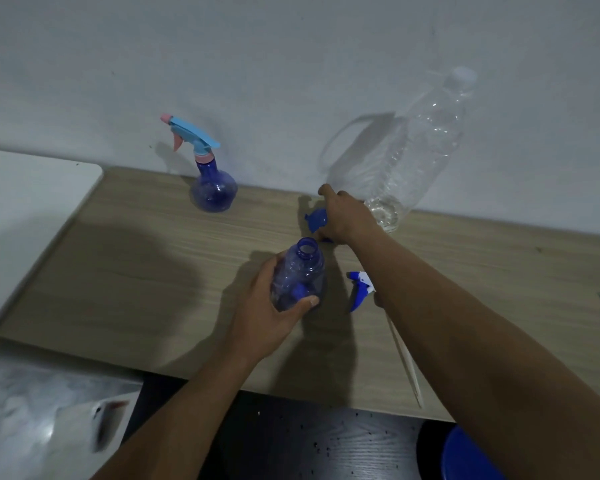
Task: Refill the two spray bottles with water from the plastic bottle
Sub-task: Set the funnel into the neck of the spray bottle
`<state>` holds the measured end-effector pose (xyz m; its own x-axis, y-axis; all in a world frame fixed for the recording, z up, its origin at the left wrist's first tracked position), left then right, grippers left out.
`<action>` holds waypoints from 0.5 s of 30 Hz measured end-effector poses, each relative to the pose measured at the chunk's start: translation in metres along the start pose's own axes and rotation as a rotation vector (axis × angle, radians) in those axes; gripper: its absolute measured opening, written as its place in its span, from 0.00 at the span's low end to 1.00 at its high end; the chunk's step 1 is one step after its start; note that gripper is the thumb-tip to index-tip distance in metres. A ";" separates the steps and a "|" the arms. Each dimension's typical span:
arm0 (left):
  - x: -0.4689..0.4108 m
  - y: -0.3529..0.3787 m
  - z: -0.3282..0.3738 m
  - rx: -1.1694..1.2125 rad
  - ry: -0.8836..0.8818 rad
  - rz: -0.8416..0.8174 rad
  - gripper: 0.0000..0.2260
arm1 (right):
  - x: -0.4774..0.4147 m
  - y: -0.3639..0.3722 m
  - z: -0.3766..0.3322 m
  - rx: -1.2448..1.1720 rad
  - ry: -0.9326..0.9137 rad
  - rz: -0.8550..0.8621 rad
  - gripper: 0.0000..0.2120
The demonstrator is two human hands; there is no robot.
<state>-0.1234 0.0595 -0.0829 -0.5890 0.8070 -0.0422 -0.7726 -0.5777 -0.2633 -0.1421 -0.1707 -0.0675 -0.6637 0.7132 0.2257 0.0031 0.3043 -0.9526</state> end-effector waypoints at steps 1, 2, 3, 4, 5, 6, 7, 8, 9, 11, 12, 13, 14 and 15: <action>0.000 0.000 -0.001 0.000 -0.003 -0.002 0.31 | 0.002 -0.003 0.000 -0.006 0.004 -0.018 0.39; 0.000 -0.001 -0.001 0.002 -0.003 -0.004 0.31 | 0.006 -0.008 0.000 -0.022 0.013 -0.026 0.38; 0.001 -0.001 0.000 0.003 -0.003 -0.007 0.31 | 0.010 -0.013 0.001 -0.052 0.023 -0.024 0.36; 0.001 -0.001 0.000 0.005 -0.005 -0.011 0.31 | 0.014 -0.019 0.002 -0.102 0.035 -0.015 0.33; 0.001 -0.001 0.002 0.004 -0.005 -0.015 0.31 | 0.021 -0.026 0.004 -0.167 0.042 0.000 0.32; 0.001 -0.001 0.003 0.000 -0.004 -0.018 0.30 | 0.028 -0.033 0.005 -0.242 0.047 0.015 0.31; 0.000 -0.001 0.004 -0.004 -0.001 -0.019 0.30 | 0.037 -0.041 0.006 -0.322 0.048 0.026 0.32; 0.000 -0.001 0.005 -0.011 0.001 -0.020 0.30 | 0.047 -0.048 0.006 -0.400 0.046 0.031 0.33; 0.000 -0.001 0.004 -0.021 0.000 -0.024 0.30 | 0.057 -0.055 0.006 -0.473 0.039 0.035 0.34; -0.002 -0.002 0.003 -0.054 -0.008 -0.040 0.32 | 0.078 -0.069 0.006 -0.586 0.009 0.051 0.36; -0.003 -0.002 0.001 -0.075 -0.010 -0.051 0.33 | 0.088 -0.075 0.006 -0.628 -0.007 0.068 0.36; -0.004 -0.002 0.000 -0.096 -0.011 -0.064 0.35 | 0.099 -0.082 0.006 -0.671 -0.016 0.088 0.34; -0.004 -0.002 0.000 -0.113 -0.010 -0.075 0.37 | 0.108 -0.087 0.006 -0.718 -0.019 0.109 0.31; -0.004 -0.002 0.002 -0.119 0.002 -0.086 0.39 | 0.118 -0.091 0.007 -0.770 -0.023 0.132 0.29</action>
<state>-0.1200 0.0569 -0.0806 -0.5213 0.8532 -0.0167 -0.7866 -0.4880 -0.3784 -0.2257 -0.1184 0.0449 -0.6370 0.7632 0.1083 0.5956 0.5765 -0.5594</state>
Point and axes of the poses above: each hand's wrist, its own x-axis away from the middle knuckle, its own y-axis out of the palm, z = x × y, the point moved 5 cm from there along -x, towards the middle knuckle, and after that the axes turned 4 degrees about y, right-handed, at the moved point
